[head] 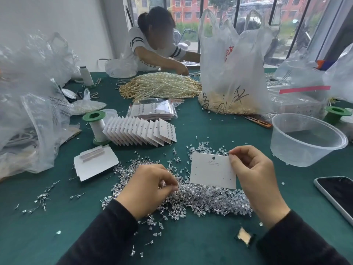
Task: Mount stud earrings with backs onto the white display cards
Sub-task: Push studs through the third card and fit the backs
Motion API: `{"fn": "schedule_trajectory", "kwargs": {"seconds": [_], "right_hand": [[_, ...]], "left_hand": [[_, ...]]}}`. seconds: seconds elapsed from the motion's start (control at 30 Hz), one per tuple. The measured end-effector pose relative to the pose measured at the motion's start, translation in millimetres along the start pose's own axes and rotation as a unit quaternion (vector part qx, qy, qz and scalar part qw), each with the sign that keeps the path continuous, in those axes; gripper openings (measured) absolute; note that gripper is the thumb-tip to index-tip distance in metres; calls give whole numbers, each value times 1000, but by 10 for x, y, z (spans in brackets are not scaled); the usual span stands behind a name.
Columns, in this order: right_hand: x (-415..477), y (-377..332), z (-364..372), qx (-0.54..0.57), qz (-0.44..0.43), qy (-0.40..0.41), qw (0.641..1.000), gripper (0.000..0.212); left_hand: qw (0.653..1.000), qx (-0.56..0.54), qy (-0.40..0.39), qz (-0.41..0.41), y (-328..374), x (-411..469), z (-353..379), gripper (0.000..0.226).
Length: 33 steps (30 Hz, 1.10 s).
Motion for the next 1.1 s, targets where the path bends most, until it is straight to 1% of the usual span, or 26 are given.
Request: {"fn": "schedule_trajectory", "kwargs": {"seconds": [0.13, 0.23, 0.33, 0.4, 0.5, 0.53, 0.63, 0.73, 0.83, 1.1], "right_hand": [[-1, -4, -10, 4, 11, 3, 1000, 11], [-6, 3, -5, 6, 21, 1, 1000, 12], [-14, 3, -4, 4, 20, -1, 1000, 13], [-16, 2, -8, 5, 19, 0, 1000, 13], [-14, 4, -18, 11, 23, 8, 1000, 15], [-11, 3, -21, 12, 24, 11, 1000, 16], [-5, 4, -32, 15, 24, 14, 999, 15], [-2, 2, -34, 13, 21, 12, 1000, 15], [-2, 8, -33, 9, 21, 12, 1000, 16], [0, 28, -43, 5, 15, 13, 1000, 17]], "left_hand": [[999, -30, 26, -19, -35, 16, -90, 12], [999, 7, 34, 0, -27, 7, -98, 26], [998, 32, 44, 24, 4, 8, -70, 32], [998, 28, 36, 32, 14, 10, -41, 28], [996, 68, -8, 50, 4, -5, 20, 5], [996, 79, -27, 45, -10, -14, 29, 6], [992, 90, -80, 46, -31, -34, 46, 33], [987, 106, -103, 59, 23, -56, 84, 46], [986, 126, -104, 42, 84, -42, 133, 37], [995, 81, -46, 19, 106, 22, 90, 11]]}}
Point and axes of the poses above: each hand's wrist, its own x-axis towards the middle knuckle, its own z-axis out of the palm, y = z × x, the point moved 4 cm from there along x, towards the middle knuckle, and after that the axes turned 15 degrees about -z, right-handed, at the moved point
